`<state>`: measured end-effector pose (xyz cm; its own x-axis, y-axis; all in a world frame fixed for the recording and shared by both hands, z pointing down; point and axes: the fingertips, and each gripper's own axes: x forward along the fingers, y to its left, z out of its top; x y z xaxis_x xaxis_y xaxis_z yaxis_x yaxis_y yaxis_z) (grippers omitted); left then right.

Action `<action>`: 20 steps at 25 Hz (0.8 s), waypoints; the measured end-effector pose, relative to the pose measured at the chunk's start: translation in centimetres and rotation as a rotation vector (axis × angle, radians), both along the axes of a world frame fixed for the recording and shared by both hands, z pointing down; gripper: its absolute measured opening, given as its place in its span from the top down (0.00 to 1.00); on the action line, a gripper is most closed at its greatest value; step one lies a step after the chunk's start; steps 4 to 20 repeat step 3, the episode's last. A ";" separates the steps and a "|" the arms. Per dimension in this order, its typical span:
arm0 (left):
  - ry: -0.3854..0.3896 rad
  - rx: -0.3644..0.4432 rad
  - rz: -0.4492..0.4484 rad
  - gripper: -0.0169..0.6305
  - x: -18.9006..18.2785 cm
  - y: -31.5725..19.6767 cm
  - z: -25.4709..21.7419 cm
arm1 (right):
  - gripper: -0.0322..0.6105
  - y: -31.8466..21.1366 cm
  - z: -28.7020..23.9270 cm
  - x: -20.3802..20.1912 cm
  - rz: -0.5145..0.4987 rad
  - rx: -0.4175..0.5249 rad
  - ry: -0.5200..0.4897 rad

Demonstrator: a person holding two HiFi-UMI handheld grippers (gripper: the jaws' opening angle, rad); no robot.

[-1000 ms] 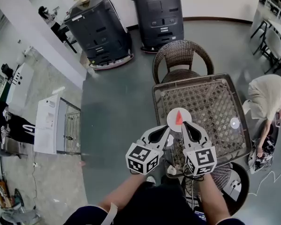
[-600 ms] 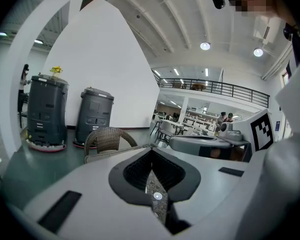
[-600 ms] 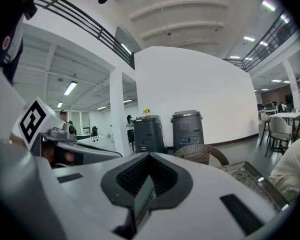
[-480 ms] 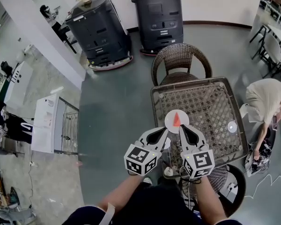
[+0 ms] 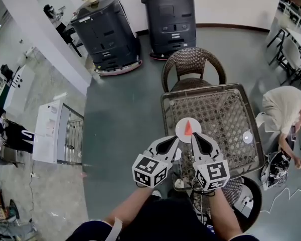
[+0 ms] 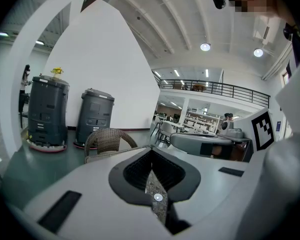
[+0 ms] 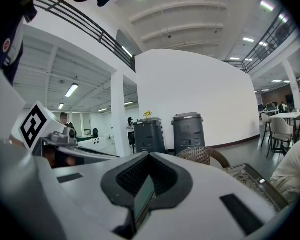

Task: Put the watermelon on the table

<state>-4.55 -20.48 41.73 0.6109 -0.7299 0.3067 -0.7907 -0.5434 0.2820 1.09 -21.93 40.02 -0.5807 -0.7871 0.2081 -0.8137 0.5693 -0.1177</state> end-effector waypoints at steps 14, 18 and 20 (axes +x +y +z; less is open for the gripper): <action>0.000 0.001 -0.001 0.96 -0.1 0.2 0.0 | 0.95 0.2 -0.1 -0.2 -0.005 0.005 -0.003; 0.000 0.001 -0.001 0.96 -0.1 0.2 0.0 | 0.95 0.2 -0.1 -0.2 -0.005 0.005 -0.003; 0.000 0.001 -0.001 0.96 -0.1 0.2 0.0 | 0.95 0.2 -0.1 -0.2 -0.005 0.005 -0.003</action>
